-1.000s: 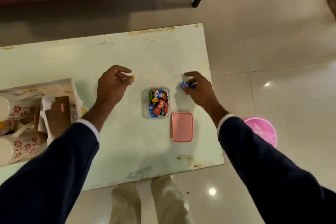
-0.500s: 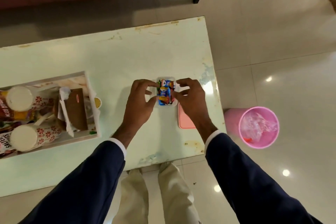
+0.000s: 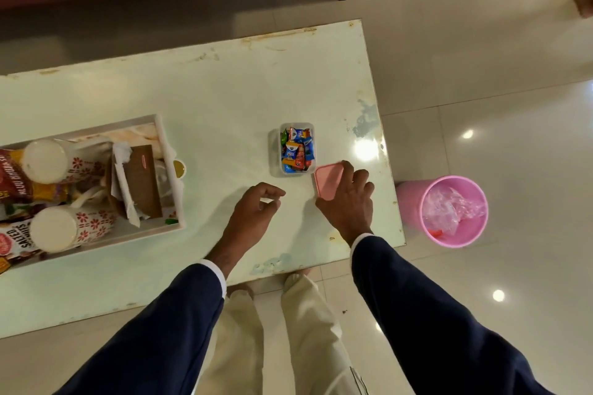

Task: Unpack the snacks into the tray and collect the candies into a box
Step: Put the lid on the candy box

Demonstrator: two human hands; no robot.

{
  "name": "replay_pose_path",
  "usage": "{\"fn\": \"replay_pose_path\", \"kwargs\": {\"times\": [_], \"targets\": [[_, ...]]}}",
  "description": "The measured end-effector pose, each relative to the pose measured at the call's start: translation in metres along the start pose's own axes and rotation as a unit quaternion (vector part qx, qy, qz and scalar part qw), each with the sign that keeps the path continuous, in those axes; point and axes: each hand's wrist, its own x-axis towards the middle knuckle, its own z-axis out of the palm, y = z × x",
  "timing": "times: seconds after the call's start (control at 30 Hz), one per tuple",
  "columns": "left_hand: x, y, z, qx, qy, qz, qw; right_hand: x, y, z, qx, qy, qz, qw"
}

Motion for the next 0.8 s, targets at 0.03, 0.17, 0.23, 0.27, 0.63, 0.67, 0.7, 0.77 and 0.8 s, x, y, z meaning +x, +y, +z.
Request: {"fn": "replay_pose_path", "kwargs": {"times": [0.03, 0.17, 0.23, 0.27, 0.63, 0.67, 0.7, 0.77, 0.8], "targets": [[-0.003, 0.001, 0.001, -0.001, -0.001, -0.002, 1.000, -0.001, 0.000, 0.000, 0.018, -0.004, 0.009, 1.000], [-0.015, 0.019, 0.002, -0.008, -0.019, 0.049, 0.999, -0.018, -0.001, -0.026, 0.360, -0.039, 0.096, 0.927], [-0.021, 0.034, 0.001, -0.008, -0.030, 0.095, 0.995, -0.038, -0.005, -0.049, 0.527, -0.082, 0.089, 0.841], [-0.021, 0.042, 0.002, -0.011, -0.037, 0.113, 0.993, -0.047, -0.008, -0.059, 0.580, -0.121, 0.068, 0.803], [0.021, 0.077, -0.013, 0.037, 0.075, 0.122, 0.989, -0.023, -0.045, -0.070, 0.364, -0.077, -0.020, 0.928], [0.029, 0.078, -0.013, 0.059, 0.074, 0.123, 0.988, -0.016, -0.047, -0.068, 0.349, -0.059, -0.019, 0.935], [0.037, 0.078, -0.013, 0.078, 0.078, 0.126, 0.986, -0.008, -0.050, -0.067, 0.345, -0.042, -0.022, 0.938], [0.052, 0.077, -0.014, 0.114, 0.093, 0.134, 0.980, 0.007, -0.054, -0.061, 0.333, -0.013, -0.040, 0.942], [0.059, 0.075, -0.014, 0.134, 0.101, 0.135, 0.977, 0.015, -0.056, -0.056, 0.320, 0.000, -0.050, 0.946]]}}
